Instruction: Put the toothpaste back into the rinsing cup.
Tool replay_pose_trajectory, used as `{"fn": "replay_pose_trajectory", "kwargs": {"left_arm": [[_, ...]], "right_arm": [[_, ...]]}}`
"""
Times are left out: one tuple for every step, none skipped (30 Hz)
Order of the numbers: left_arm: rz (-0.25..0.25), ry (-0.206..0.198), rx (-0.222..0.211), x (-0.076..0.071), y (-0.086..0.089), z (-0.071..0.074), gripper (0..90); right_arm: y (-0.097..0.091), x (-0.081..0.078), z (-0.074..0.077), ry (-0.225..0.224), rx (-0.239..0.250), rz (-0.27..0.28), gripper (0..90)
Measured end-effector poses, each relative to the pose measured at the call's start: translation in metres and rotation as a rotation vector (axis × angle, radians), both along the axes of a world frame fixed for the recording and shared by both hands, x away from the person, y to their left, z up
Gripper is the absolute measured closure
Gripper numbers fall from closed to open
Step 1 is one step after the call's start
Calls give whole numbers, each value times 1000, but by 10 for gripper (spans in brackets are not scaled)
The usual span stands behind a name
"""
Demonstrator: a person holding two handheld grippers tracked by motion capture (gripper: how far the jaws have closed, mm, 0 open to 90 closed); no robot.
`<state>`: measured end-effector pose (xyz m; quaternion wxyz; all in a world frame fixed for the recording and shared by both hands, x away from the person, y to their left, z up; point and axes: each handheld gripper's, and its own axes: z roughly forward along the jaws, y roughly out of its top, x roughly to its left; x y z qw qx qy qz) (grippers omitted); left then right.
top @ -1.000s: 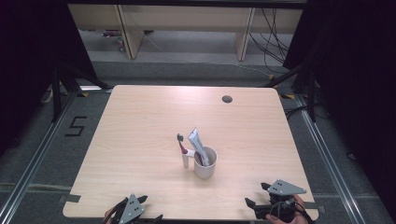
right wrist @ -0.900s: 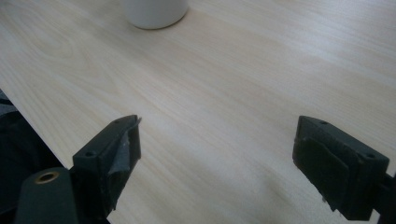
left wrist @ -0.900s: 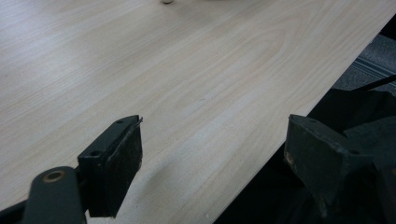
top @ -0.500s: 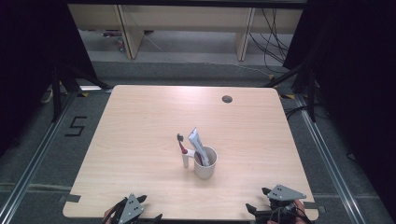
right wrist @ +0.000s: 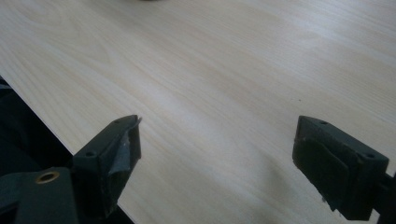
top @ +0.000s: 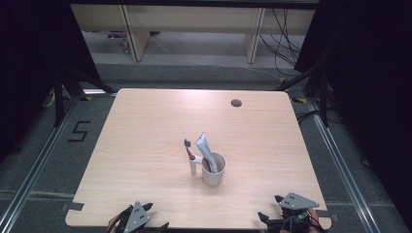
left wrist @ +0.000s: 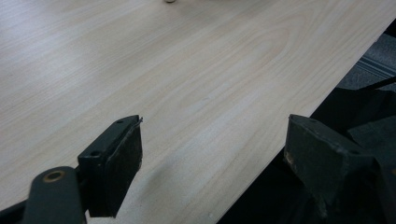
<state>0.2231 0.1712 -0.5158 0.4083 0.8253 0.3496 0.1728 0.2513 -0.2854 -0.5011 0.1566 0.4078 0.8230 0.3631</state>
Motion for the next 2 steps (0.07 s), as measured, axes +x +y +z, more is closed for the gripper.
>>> {"fn": "replay_pose_trajectory", "kwargs": {"left_arm": [[2,-4,-6,0,-1,0,191],[0,-2,-5,1,0,0,191]], "right_arm": [[0,-1,0,8,2,-2,165],[0,0,0,11,10,3,165]]}}
